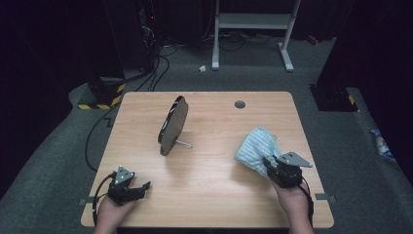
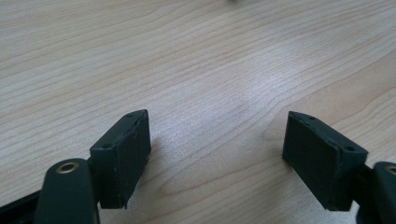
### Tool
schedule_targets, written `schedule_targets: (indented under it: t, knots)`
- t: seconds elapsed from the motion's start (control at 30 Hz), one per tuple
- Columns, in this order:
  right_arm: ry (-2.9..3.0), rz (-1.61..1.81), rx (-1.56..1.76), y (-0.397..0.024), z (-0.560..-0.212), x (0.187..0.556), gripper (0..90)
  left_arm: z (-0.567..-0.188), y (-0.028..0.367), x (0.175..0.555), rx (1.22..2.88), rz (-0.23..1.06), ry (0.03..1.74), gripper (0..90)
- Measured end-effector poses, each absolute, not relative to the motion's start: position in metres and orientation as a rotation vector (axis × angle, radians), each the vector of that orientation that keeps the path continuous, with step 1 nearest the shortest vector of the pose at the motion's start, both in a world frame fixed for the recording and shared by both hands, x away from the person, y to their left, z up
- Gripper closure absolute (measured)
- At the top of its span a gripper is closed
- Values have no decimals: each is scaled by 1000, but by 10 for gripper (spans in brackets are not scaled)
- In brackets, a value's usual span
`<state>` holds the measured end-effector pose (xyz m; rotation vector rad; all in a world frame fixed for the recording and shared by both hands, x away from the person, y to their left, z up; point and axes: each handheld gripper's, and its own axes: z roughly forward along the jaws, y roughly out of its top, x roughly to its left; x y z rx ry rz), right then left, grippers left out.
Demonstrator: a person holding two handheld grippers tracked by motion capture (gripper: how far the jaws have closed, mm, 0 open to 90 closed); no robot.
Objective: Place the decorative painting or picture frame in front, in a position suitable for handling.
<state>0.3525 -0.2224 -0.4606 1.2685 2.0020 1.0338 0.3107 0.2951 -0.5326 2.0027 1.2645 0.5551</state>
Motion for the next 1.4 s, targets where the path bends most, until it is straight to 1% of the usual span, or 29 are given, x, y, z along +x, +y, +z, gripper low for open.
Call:
schedule_targets:
  t: [0.2,0.33,0.43,0.53,0.63,0.83,1.0,1.13,1.4]
  knots:
    - [2013,936,1343,-226,-484,363,657,-533,295,311,2001,553,1265,235]
    - [2043,869,1393,-227,-498,370,614,-533,295,311,2001,554,1265,235]
    - [2072,829,1435,-225,-507,374,547,-532,295,311,2002,560,1268,242]
    - [2079,840,1451,-223,-506,375,423,-532,295,311,2001,560,1269,244]
    - [2057,868,1444,-223,-501,372,373,-532,295,311,2002,560,1268,244]
    - [2007,954,1383,-221,-483,362,335,-533,295,311,2004,557,1263,238]
    - [2004,1019,1318,-213,-472,354,320,-532,295,311,2007,556,1264,235]
    - [2026,1096,1292,-207,-471,351,291,-532,294,311,2010,555,1264,234]
    - [2122,1119,1251,-186,-479,349,307,-532,295,310,2018,554,1251,241]
